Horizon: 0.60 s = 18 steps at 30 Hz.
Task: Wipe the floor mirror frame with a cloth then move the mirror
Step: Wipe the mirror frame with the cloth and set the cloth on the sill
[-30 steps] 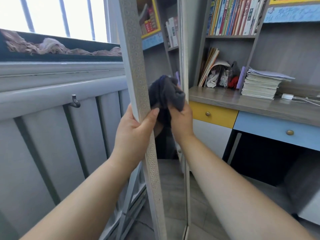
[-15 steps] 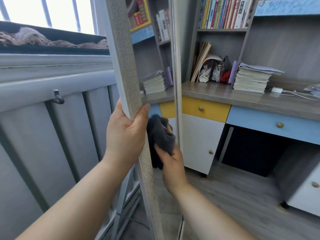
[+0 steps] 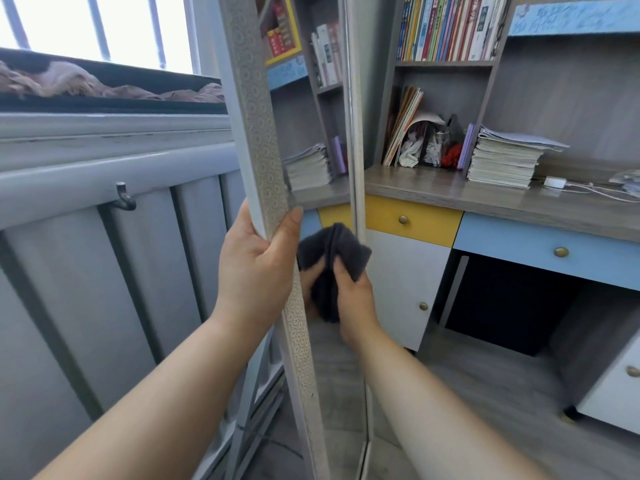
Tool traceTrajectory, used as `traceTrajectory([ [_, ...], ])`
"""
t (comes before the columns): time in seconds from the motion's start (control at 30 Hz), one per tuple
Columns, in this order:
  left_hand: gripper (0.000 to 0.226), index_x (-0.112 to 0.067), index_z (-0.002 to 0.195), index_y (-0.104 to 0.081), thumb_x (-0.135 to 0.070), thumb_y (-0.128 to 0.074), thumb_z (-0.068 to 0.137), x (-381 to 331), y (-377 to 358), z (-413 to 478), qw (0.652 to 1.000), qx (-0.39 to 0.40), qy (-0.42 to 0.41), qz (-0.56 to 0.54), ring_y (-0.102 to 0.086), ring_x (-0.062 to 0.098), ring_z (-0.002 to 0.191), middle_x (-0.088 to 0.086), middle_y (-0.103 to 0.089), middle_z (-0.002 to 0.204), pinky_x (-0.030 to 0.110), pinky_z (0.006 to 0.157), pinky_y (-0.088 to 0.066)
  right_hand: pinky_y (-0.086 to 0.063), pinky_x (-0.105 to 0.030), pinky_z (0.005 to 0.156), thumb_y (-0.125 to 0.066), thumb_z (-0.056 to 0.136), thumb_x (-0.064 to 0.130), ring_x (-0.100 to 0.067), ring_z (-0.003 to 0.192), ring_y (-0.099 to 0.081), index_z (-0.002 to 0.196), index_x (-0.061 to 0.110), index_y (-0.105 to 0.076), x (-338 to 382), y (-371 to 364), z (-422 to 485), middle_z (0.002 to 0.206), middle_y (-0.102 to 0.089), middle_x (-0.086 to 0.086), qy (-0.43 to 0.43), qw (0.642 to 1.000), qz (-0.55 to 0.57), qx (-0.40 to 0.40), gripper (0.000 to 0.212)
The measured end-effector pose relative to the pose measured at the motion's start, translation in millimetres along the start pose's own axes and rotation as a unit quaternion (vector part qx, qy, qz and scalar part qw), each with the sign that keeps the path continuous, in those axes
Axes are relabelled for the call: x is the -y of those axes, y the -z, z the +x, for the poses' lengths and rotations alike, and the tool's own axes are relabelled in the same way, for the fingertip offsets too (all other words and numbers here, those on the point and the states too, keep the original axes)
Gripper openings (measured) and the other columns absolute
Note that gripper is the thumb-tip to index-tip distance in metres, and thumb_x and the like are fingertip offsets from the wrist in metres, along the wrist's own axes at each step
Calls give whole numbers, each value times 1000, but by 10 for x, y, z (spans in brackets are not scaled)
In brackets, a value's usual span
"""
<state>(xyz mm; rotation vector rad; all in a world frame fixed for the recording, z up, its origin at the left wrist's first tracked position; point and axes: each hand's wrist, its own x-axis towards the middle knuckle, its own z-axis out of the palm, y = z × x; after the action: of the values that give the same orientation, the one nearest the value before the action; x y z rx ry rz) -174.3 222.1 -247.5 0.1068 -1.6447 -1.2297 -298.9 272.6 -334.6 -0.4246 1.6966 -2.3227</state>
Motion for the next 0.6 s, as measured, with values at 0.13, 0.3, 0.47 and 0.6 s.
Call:
traceTrajectory([
  [0.13, 19, -35, 87, -55, -20, -63, 95, 15, -2, 10, 1000, 3, -1, -9, -59, -6, 68, -24, -63, 70, 9, 65, -46, -40, -49, 112, -65, 83, 47, -20, 129, -56, 138, 29, -49, -61, -46, -301, 134, -62, -3, 74, 993, 5, 97, 60],
  [0.3, 13, -35, 98, -60, -28, -62, 87, 46, 7, 24, 999, 0, -2, -41, -66, 3, 91, -17, -70, 91, 21, 81, -51, -41, -54, 110, -68, 82, 46, -26, 129, -55, 139, 15, -48, 586, -359, -28, 134, -60, -11, 196, 975, -23, 103, 67],
  [0.47, 13, -35, 99, -60, -28, -62, 89, 74, 33, 24, 999, 9, -15, -32, -65, -3, 91, -26, -70, 87, 11, 79, -49, -41, -38, 111, -60, 94, 36, -39, 138, -42, 142, -7, -38, 915, -433, 362, 145, -45, -27, 146, 988, 54, 18, 68],
  [0.6, 10, -39, 91, -58, -32, -61, 85, 122, 28, 25, 1000, 0, -12, -16, -62, -8, 81, -29, -67, 80, 8, 73, -47, -28, -47, 118, -45, 101, 36, -38, 143, -34, 148, 0, -30, 471, -175, 601, 151, -38, -24, 44, 998, -42, -1, 61],
])
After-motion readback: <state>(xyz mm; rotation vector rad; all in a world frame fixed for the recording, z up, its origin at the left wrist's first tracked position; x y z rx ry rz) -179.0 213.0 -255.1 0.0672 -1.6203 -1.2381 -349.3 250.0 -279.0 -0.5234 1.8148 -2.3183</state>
